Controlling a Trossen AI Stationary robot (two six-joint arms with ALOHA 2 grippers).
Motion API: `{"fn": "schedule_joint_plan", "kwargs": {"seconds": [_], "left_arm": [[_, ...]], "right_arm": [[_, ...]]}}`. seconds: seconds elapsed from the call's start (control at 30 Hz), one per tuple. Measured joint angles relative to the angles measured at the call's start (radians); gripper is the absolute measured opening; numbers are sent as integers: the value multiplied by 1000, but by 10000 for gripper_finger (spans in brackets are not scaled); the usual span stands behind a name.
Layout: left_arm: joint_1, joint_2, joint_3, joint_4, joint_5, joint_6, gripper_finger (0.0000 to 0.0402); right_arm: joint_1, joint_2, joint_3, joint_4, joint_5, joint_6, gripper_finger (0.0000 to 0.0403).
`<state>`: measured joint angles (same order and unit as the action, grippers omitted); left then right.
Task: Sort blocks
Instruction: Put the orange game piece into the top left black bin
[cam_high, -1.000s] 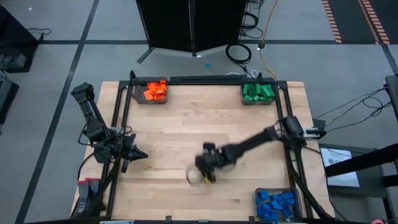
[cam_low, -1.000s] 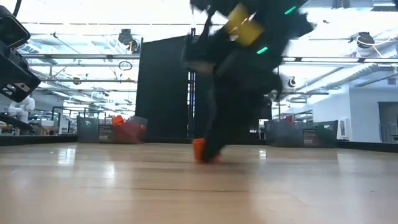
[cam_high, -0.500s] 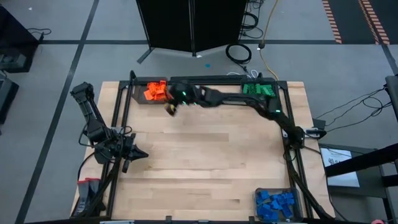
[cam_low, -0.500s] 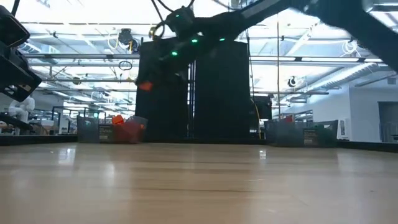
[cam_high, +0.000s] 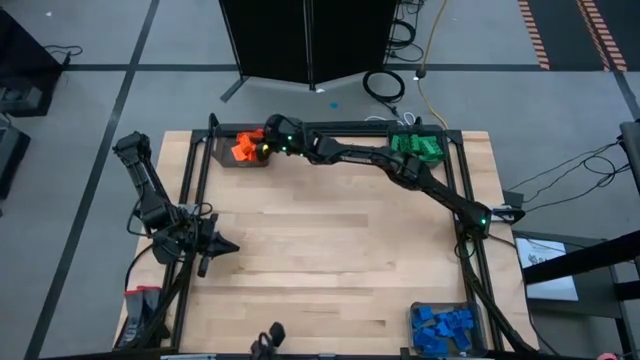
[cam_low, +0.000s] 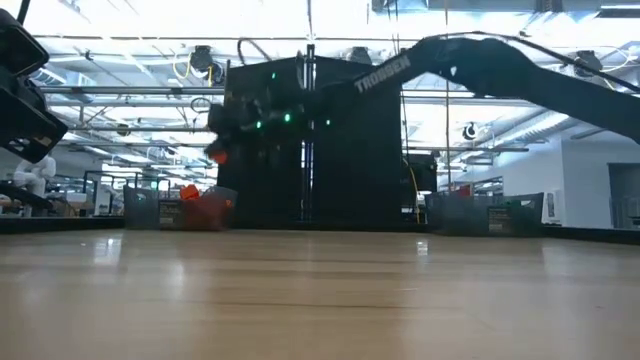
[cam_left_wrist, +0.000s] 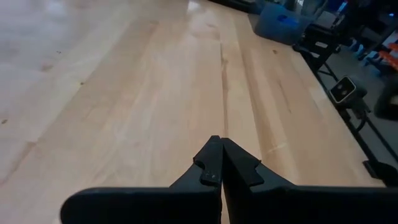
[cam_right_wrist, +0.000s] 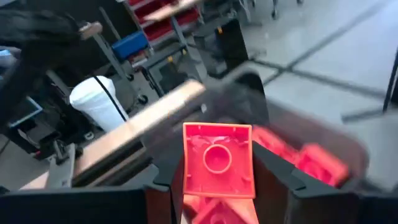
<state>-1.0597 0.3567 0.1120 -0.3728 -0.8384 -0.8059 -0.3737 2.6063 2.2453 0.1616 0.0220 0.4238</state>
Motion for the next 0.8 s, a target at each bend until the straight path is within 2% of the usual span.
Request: {"fn": "schedule_joint_plan", "kwargs": {"seconds": [0.2, 0.37, 0.67, 0.73, 0.8], "left_arm": [[0, 4, 0, 0, -9, 0, 0], [0, 8, 0, 0, -11, 0, 0], [0, 9, 0, 0, -12, 0, 0], [0, 9, 0, 0, -12, 0, 0], [0, 9, 0, 0, -12, 0, 0]], "right_arm": [[-32, 30, -2, -2, -2, 160, 118], [-50, 42, 1, 0, -14, 221, 118], [-49, 42, 1, 71, -22, 187, 118], [-48, 42, 1, 96, -21, 184, 135], [-48, 42, 1, 98, -21, 202, 171]]}}
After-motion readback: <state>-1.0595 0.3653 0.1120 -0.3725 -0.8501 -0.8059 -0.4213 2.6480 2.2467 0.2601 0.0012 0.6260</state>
